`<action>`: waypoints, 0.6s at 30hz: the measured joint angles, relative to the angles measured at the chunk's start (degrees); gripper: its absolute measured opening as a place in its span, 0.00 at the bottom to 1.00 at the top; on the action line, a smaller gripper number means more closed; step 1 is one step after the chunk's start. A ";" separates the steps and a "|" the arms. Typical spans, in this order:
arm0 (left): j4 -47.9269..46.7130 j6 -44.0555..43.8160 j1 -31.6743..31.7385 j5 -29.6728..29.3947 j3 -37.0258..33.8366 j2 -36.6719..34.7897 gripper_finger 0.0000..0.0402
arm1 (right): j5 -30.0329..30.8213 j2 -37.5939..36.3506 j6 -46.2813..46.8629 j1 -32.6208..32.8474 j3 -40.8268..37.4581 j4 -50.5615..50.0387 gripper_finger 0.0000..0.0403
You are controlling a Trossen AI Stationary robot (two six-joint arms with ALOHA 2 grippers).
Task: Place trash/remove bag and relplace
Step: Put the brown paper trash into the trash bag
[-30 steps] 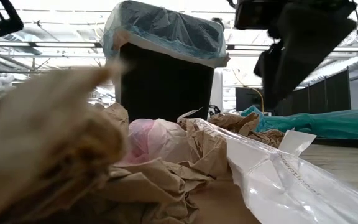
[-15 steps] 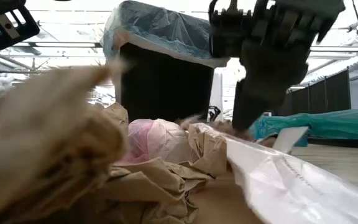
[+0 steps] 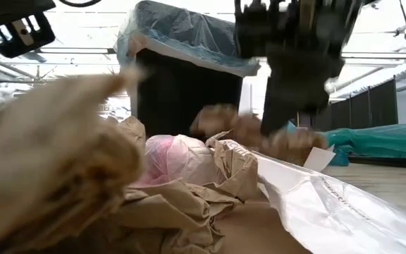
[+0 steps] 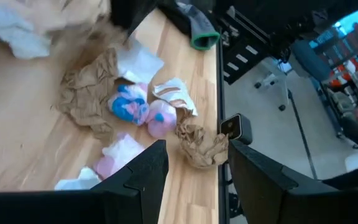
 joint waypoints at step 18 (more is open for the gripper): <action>-0.80 10.90 2.68 -0.98 0.00 0.00 0.43 | 18.23 -3.40 0.72 7.60 36.37 -30.69 0.00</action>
